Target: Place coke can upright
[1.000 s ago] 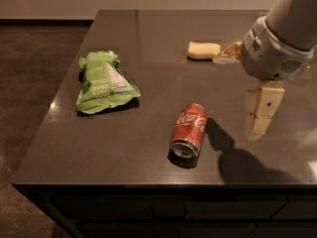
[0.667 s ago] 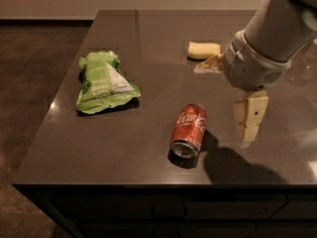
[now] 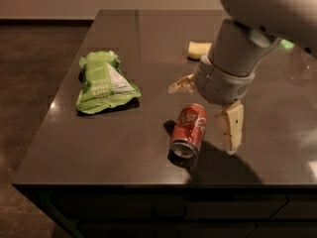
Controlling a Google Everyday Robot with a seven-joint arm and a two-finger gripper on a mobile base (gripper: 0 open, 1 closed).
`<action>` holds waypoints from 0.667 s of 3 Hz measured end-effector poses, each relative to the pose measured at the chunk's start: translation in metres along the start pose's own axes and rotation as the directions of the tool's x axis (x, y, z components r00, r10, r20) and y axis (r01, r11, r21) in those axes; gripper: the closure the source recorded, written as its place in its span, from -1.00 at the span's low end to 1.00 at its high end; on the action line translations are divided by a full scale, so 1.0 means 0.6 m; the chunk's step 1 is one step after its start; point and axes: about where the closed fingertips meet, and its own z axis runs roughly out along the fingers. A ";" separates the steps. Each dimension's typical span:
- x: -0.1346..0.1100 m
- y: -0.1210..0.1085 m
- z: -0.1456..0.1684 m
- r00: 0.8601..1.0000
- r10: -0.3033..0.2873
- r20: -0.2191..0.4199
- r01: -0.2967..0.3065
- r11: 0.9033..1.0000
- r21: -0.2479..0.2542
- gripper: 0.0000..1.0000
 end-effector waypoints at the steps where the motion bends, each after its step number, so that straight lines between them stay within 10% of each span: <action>1: -0.003 -0.006 0.023 0.995 -0.096 0.006 0.096 0.993 -0.064 -1.00; 2: 0.000 -0.010 0.033 0.986 -0.164 0.022 0.165 0.980 -0.107 -1.00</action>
Offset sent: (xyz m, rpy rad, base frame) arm 0.0059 0.0040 -0.0262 -0.0963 0.1178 0.2798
